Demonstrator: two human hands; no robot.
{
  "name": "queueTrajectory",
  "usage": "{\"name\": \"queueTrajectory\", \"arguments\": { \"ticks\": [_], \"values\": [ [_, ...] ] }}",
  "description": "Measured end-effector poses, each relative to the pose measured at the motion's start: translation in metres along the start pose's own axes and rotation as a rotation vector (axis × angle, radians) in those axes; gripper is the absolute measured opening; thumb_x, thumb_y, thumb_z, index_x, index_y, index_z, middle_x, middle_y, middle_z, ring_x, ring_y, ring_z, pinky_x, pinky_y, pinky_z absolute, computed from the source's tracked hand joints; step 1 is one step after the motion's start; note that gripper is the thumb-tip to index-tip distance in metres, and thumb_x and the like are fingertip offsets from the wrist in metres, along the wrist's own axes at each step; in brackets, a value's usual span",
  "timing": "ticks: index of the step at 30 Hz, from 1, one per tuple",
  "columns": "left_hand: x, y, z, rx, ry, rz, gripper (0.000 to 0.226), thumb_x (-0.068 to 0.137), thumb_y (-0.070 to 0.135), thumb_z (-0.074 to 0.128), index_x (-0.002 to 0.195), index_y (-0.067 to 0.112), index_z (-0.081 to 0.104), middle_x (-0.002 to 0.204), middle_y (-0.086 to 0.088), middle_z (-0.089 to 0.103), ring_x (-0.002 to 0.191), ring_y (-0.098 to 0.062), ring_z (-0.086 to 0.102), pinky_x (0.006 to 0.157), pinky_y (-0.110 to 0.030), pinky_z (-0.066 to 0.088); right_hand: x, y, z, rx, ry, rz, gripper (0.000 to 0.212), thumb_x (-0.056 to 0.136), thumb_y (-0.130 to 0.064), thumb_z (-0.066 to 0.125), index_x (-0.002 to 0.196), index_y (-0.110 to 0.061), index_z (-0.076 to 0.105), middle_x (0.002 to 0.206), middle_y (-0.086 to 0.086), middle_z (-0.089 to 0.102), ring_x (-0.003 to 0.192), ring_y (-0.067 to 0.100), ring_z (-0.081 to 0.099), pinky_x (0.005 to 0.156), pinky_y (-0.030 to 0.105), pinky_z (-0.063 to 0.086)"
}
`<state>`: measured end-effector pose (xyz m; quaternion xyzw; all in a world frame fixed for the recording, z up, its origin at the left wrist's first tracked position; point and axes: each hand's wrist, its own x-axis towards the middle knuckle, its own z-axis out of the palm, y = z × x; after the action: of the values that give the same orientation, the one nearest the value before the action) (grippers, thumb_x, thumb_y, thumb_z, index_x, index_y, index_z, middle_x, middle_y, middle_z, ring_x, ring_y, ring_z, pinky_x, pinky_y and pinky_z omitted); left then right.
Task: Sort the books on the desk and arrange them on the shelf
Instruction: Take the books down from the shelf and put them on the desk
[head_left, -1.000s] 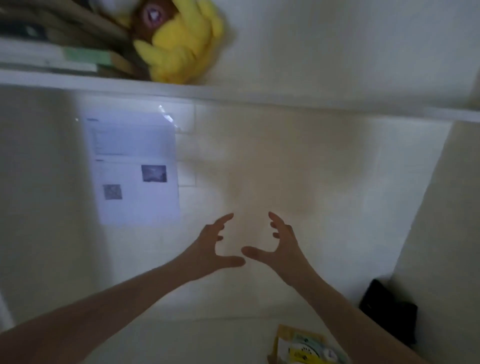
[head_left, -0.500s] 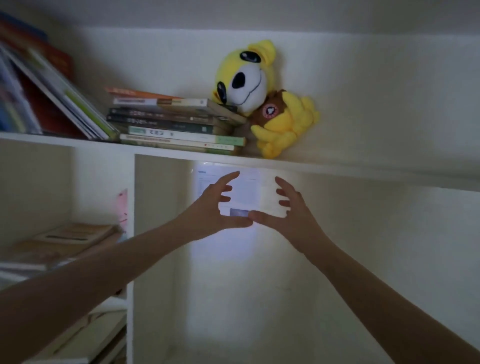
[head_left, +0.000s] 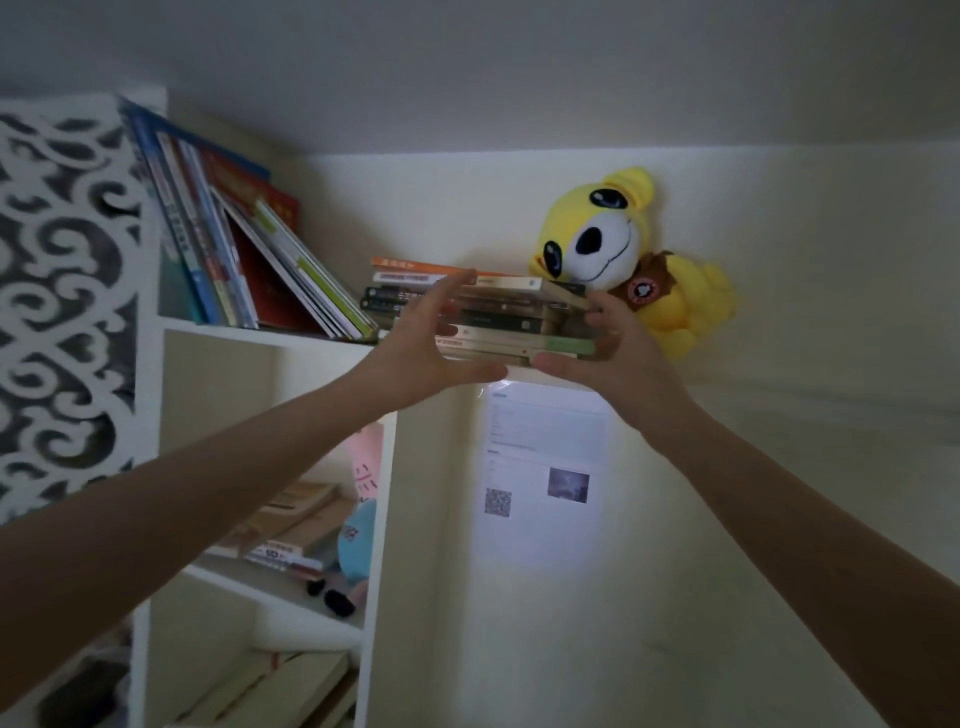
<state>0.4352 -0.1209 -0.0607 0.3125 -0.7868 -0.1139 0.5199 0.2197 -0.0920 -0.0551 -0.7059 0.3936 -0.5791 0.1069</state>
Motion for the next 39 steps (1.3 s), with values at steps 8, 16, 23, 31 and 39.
{"name": "queueTrajectory", "arguments": {
  "ticks": [8, 16, 23, 31, 39],
  "values": [
    [0.021, -0.009, -0.030, -0.184, -0.052, -0.200, 0.094, 0.076, 0.017, 0.077, 0.149, 0.026, 0.019, 0.138, -0.003, 0.042, 0.115, -0.017, 0.052, 0.087, -0.023, 0.048, 0.050, -0.013, 0.016, -0.663, 0.059, -0.101, 0.101, 0.069, -0.039, 0.084, 0.151, -0.026, 0.025, 0.150, 0.006, 0.028, 0.137, 0.029, 0.020, 0.111, 0.039, 0.021],
    [0.064, -0.005, -0.027, -0.503, -0.021, -0.370, 0.105, 0.079, 0.018, 0.075, 0.151, 0.035, 0.000, 0.144, -0.013, 0.040, 0.116, -0.029, 0.057, 0.089, -0.039, 0.054, 0.101, -0.004, 0.034, -0.487, -0.055, -0.122, 0.064, 0.076, -0.017, 0.081, 0.134, -0.024, 0.054, 0.124, 0.000, 0.063, 0.112, 0.020, 0.060, 0.095, 0.043, 0.049],
    [0.073, -0.003, -0.028, -0.784, 0.066, -0.464, 0.110, 0.082, 0.020, 0.073, 0.148, 0.039, -0.014, 0.129, -0.019, 0.050, 0.099, -0.036, 0.065, 0.074, -0.044, 0.059, 0.084, -0.003, 0.034, -0.425, 0.036, -0.208, 0.045, 0.086, -0.023, 0.072, 0.128, -0.034, 0.061, 0.119, -0.008, 0.068, 0.109, 0.012, 0.060, 0.096, 0.039, 0.049],
    [0.078, -0.014, -0.012, -0.806, 0.230, -0.464, 0.090, 0.082, 0.002, 0.067, 0.149, 0.021, 0.010, 0.107, -0.022, 0.065, 0.079, -0.025, 0.068, 0.064, -0.037, 0.059, 0.022, -0.043, 0.057, -0.678, -0.127, -0.302, 0.094, 0.072, -0.044, 0.079, 0.149, -0.039, 0.027, 0.112, -0.011, 0.046, 0.111, 0.011, 0.044, 0.083, 0.022, 0.034],
    [0.061, -0.013, -0.030, -0.729, 0.215, -0.479, 0.102, 0.082, -0.003, 0.067, 0.149, 0.021, -0.005, 0.087, -0.006, 0.059, 0.067, -0.018, 0.066, 0.050, -0.033, 0.056, 0.067, -0.030, -0.008, -0.703, 0.079, -0.220, 0.068, 0.086, -0.054, 0.060, 0.146, -0.028, 0.040, 0.150, 0.000, 0.040, 0.137, 0.021, 0.033, 0.113, 0.040, 0.029]
  ]
}}
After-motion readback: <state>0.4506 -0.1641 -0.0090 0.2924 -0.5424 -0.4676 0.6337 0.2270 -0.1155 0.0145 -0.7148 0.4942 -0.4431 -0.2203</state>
